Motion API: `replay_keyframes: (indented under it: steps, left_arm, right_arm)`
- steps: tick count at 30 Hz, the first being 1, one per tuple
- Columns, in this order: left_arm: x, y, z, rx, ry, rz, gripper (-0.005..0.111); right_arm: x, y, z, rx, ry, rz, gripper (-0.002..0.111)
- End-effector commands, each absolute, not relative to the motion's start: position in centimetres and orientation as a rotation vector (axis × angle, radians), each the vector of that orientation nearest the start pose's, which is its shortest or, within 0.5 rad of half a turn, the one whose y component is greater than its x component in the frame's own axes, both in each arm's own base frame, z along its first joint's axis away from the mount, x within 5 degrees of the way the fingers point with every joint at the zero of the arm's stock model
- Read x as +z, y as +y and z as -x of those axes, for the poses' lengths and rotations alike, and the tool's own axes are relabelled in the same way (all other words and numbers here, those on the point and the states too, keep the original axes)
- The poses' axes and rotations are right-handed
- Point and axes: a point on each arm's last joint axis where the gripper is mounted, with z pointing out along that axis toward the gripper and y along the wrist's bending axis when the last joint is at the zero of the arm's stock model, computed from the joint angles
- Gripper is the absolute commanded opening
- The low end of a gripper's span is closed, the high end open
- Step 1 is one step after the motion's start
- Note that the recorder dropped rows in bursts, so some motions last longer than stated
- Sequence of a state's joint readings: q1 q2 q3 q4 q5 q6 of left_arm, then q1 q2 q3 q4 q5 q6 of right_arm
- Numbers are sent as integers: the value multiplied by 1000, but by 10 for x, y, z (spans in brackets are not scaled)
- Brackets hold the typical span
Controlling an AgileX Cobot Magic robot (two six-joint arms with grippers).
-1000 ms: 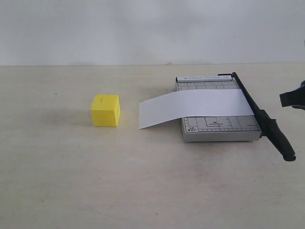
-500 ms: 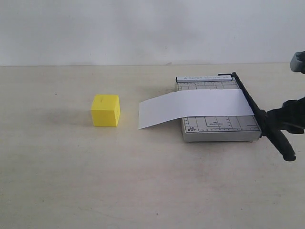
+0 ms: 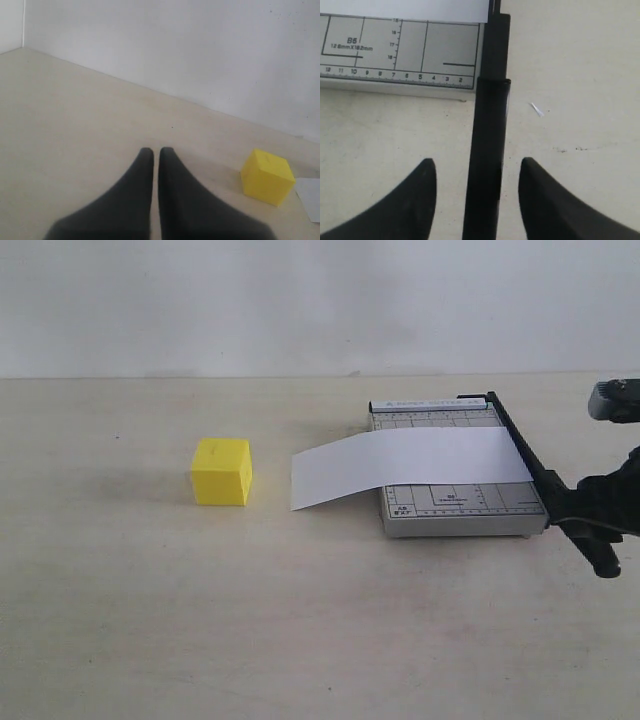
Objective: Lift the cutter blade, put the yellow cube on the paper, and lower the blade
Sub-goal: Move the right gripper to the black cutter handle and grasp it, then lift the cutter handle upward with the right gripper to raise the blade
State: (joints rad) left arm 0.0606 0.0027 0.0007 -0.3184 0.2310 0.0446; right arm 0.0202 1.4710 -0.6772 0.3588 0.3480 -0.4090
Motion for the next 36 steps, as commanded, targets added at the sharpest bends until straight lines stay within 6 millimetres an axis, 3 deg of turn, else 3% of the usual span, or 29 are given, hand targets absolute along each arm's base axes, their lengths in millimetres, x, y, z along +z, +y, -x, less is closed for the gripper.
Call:
replay_keyframes:
  steps: [1, 11, 21, 36]
  left_arm:
    - [193, -4, -56, -223, 1701, 224, 4]
    - [193, -4, -56, -223, 1699, 224, 4]
    - [193, -4, -56, -223, 1699, 224, 4]
    - [193, -4, -56, -223, 1697, 224, 4]
  right_arm:
    - [179, 17, -261, 143, 2621, 185, 31]
    - [178, 18, -259, 144, 2635, 224, 0]
    - [182, 17, -260, 130, 2599, 212, 0]
    - [266, 8, -252, 4, 2084, 96, 0]
